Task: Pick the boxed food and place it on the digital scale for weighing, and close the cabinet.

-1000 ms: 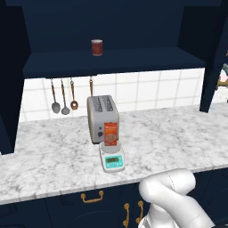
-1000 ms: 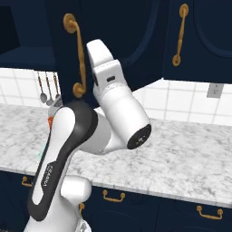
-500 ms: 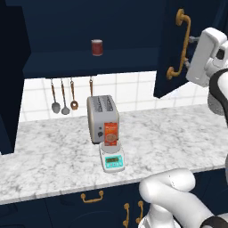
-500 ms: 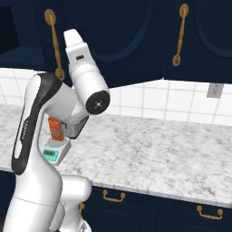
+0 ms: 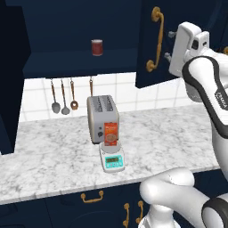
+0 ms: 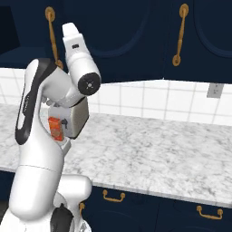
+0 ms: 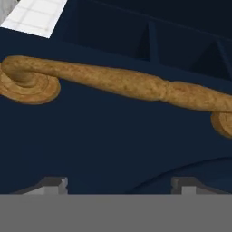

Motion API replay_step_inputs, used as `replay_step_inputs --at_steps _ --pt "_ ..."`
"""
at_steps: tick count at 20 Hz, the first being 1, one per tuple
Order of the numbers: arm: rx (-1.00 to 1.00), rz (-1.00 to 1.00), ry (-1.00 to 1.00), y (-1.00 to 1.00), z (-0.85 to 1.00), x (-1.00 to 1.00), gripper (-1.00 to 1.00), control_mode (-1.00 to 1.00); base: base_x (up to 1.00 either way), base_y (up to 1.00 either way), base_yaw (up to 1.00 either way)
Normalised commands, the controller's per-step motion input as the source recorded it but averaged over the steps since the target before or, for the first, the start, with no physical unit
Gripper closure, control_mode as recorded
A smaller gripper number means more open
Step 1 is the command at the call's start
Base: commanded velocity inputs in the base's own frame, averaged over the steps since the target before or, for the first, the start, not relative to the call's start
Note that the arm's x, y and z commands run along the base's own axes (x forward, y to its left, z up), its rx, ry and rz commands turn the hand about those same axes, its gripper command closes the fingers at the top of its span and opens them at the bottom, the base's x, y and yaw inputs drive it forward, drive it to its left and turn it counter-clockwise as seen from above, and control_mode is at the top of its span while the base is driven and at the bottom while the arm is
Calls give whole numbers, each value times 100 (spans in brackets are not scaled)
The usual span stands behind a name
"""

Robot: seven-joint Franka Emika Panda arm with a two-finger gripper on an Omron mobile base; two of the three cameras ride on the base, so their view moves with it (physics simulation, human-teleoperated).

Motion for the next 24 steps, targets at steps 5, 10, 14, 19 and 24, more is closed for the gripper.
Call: replay_step_inputs --at_steps 5,10,14,19,24 --pt "0 0 0 0 -47 99 -100 -100 0 0 0" --pt "0 0 0 0 -43 100 -100 -100 0 0 0" --pt "0 0 0 -1 -54 100 -100 -100 0 0 0" --pt "0 -4 0 0 -55 100 -100 -100 0 0 0" --pt "3 -6 -1 -22 -7 29 -100 -100 0 0 0"
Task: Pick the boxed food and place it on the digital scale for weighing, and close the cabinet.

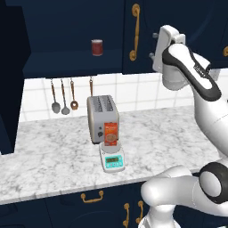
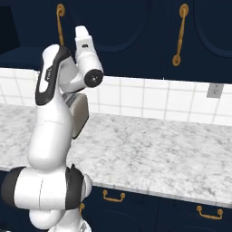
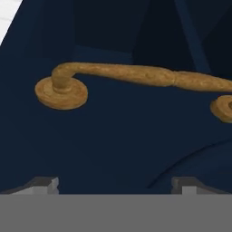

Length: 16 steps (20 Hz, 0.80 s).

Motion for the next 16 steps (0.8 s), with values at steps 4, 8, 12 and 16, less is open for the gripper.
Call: replay_step_inputs --at_steps 4,8,12,16 --pt "12 -4 0 -52 57 -100 -100 -100 0 0 0" --pt "12 -3 0 -38 33 -100 -100 -100 0 0 0" --pt "13 0 -1 -7 23 -100 -100 -100 0 0 0" --pt "11 0 -6 0 24 -100 -100 -100 0 0 0"
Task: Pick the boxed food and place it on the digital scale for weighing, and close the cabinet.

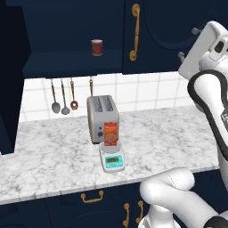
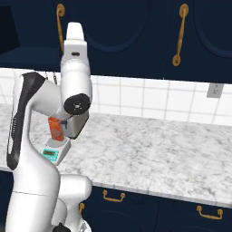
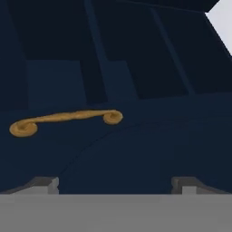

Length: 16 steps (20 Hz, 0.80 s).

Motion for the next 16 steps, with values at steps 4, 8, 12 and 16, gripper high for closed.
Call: replay_step_inputs --at_steps 4,8,12,16 --pt "15 0 -2 31 7 -100 -100 -100 0 0 0" --pt "7 0 -2 60 2 -100 -100 -100 0 0 0" --pt "1 0 0 94 -4 -100 -100 -100 0 0 0" --pt "8 -4 -18 100 -44 -100 -100 -100 0 0 0"
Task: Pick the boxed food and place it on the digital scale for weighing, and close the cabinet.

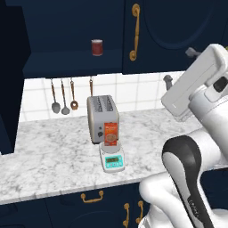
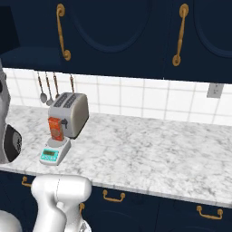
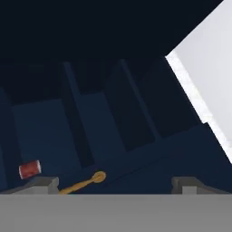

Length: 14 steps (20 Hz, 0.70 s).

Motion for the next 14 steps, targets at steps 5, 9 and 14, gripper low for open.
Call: replay_step_inputs --at_steps 5,9,14 --pt "3 -8 -22 100 -36 -100 -100 -100 0 0 0" --pt "0 -9 -18 100 -23 -100 -100 -100 0 0 0" --pt "0 -10 -9 100 -40 -87 -100 -100 0 0 0"
